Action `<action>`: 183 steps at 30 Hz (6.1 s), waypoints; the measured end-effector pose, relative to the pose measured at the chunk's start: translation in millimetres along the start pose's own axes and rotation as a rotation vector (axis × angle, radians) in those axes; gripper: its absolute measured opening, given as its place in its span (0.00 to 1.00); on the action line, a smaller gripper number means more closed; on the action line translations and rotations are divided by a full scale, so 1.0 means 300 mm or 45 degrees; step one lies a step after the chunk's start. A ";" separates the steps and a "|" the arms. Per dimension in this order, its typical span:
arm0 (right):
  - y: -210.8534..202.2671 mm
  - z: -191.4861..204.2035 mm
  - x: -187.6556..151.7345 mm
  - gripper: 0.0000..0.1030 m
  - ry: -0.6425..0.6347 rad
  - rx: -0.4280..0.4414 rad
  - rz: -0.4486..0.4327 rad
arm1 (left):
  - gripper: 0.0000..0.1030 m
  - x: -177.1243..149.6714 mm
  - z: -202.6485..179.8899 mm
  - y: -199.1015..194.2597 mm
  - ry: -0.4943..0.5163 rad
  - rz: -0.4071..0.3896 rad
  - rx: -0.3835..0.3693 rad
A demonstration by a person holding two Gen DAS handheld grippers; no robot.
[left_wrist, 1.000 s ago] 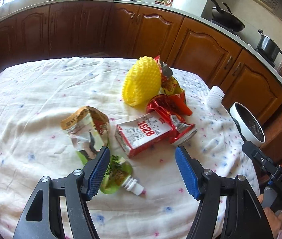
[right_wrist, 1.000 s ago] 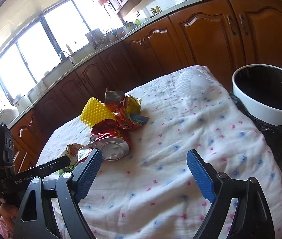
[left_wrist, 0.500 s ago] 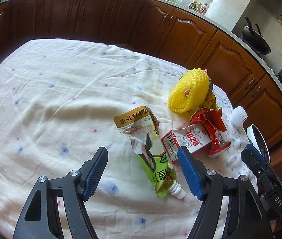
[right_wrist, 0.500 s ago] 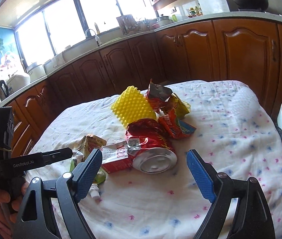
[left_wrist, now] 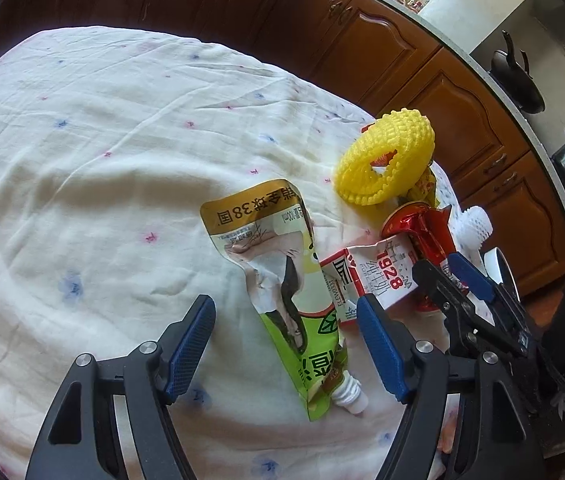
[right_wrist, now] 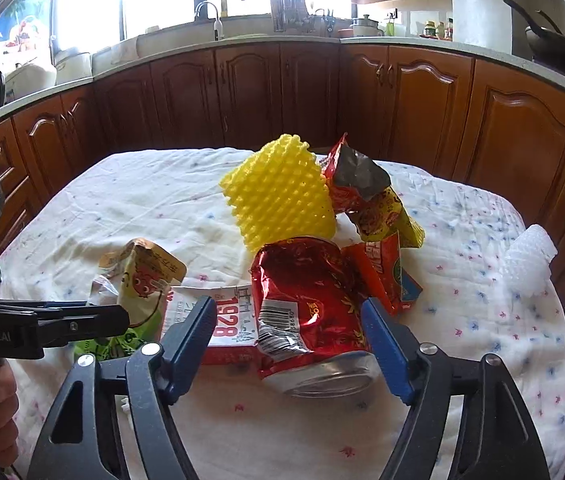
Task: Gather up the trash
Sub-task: 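Grasp the green snack pouch with the left gripper while the right grasps the red can, then carry the pouch and can over the bin and open both grippers, then move both tools back toward the red printed box on the table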
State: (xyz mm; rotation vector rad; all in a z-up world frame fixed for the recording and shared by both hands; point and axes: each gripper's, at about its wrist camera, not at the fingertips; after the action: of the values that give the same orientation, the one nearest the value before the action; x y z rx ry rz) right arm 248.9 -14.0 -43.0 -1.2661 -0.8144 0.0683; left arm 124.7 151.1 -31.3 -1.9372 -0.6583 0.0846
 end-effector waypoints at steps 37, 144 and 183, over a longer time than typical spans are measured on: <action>-0.342 -0.517 -0.332 0.16 0.654 0.267 -0.222 | 0.21 -0.051 -0.436 0.001 0.498 -0.043 -0.111; -0.352 -0.666 -0.459 0.94 0.851 0.112 -0.265 | 0.55 0.011 -0.637 0.295 0.477 0.060 -0.055; -0.107 -0.377 -0.128 0.94 0.525 0.289 -0.111 | 0.74 0.131 -0.321 0.160 0.690 0.100 0.176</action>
State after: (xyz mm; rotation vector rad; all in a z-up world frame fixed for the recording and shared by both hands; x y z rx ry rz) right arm 274.0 -135.2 -42.2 -0.9830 -0.4880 -0.1625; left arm 210.5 76.1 -19.7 -1.7441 -0.2091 -0.3284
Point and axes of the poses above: each gripper's, at about its wrist camera, not at the fingertips, and y roughly the way its jaws point, z to its left, x to its top, and after that the axes turned 15 degrees about z, right-handed
